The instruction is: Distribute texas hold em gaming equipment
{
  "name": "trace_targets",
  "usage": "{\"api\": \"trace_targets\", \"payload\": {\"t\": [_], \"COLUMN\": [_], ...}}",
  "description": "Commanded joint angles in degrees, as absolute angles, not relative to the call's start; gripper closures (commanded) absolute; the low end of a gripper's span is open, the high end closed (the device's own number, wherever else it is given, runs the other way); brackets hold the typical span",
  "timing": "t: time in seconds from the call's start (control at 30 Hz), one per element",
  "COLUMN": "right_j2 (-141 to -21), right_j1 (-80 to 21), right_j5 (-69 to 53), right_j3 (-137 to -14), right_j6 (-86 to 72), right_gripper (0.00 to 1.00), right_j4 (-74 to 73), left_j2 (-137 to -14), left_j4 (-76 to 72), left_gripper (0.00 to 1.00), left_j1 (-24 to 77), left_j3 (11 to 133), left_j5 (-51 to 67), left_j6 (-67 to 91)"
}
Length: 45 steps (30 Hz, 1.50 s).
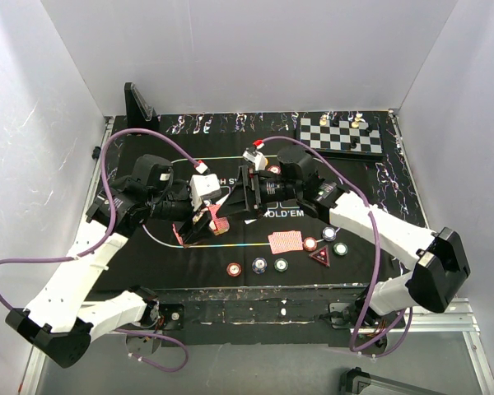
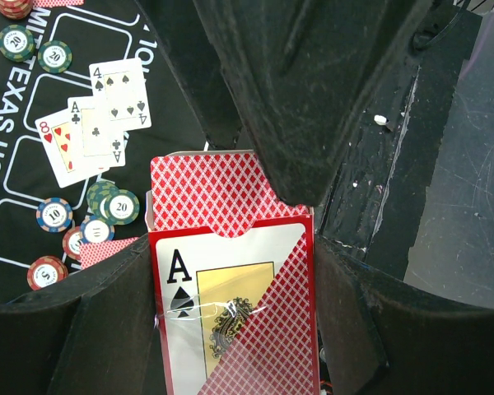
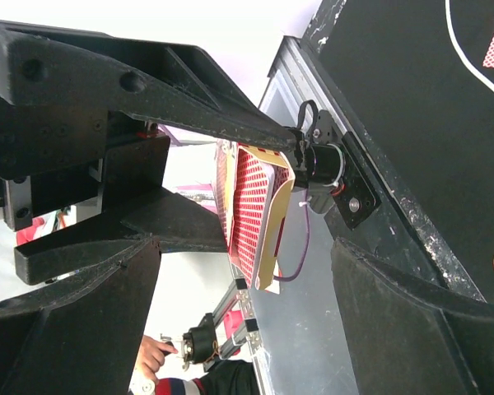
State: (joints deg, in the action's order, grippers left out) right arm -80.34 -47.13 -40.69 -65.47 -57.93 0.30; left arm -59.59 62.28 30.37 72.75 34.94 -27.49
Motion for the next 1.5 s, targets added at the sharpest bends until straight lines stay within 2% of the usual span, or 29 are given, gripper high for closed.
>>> {"api": "trace_targets", "payload": {"t": [0.0, 0.2, 0.27, 0.37, 0.47, 0.57, 0.77, 1.23, 1.37, 1.47], "right_j2": [-80.86, -83.58, -84.81, -86.04, -85.96, -85.61, -83.68, -80.51, -80.24, -81.99], "right_j1": [-48.07, -48.25, -48.34, -48.51, -48.6, -48.6, -48.52, -47.2, -47.11, -47.37], "right_j5": [-40.34, -40.69, -41.74, -42.54, -42.71, -43.06, -43.51, -42.45, -42.45, -43.5], "right_j3": [-68.29, -67.94, -67.94, -67.94, -67.33, -66.1, -62.76, -61.35, -61.96, -62.67], "right_j6": [-56.78, -59.58, -60.81, -62.23, -62.23, -62.58, -63.46, -62.76, -63.45, -66.96], "right_gripper": [0.09, 0.08, 0.18, 0.37, 0.5, 0.58, 0.66, 0.64, 0.33, 0.24], "right_j4": [0.09, 3.07, 5.35, 7.38, 7.47, 8.08, 9.32, 6.16, 7.81, 13.51], "left_j2": [-59.15, -59.41, -59.5, -59.33, -59.15, -58.97, -58.89, -57.66, -57.83, -58.62], "left_j4": [60.82, 60.73, 60.73, 60.82, 60.91, 60.73, 60.56, 59.77, 59.59, 59.33], "left_gripper": [0.79, 0.79, 0.79, 0.79, 0.79, 0.79, 0.79, 0.79, 0.79, 0.8], "left_j1": [30.15, 30.15, 30.15, 30.15, 30.15, 30.15, 30.15, 30.15, 30.23, 30.15], "left_j3": [74.53, 75.14, 75.06, 74.97, 74.8, 74.44, 74.0, 72.95, 72.86, 72.6], "left_j5": [35.33, 35.51, 35.51, 35.25, 35.07, 35.16, 34.98, 35.68, 36.38, 37.26], "left_j6": [-27.77, -27.6, -27.6, -27.6, -27.6, -27.6, -27.69, -27.16, -26.98, -26.72]}}
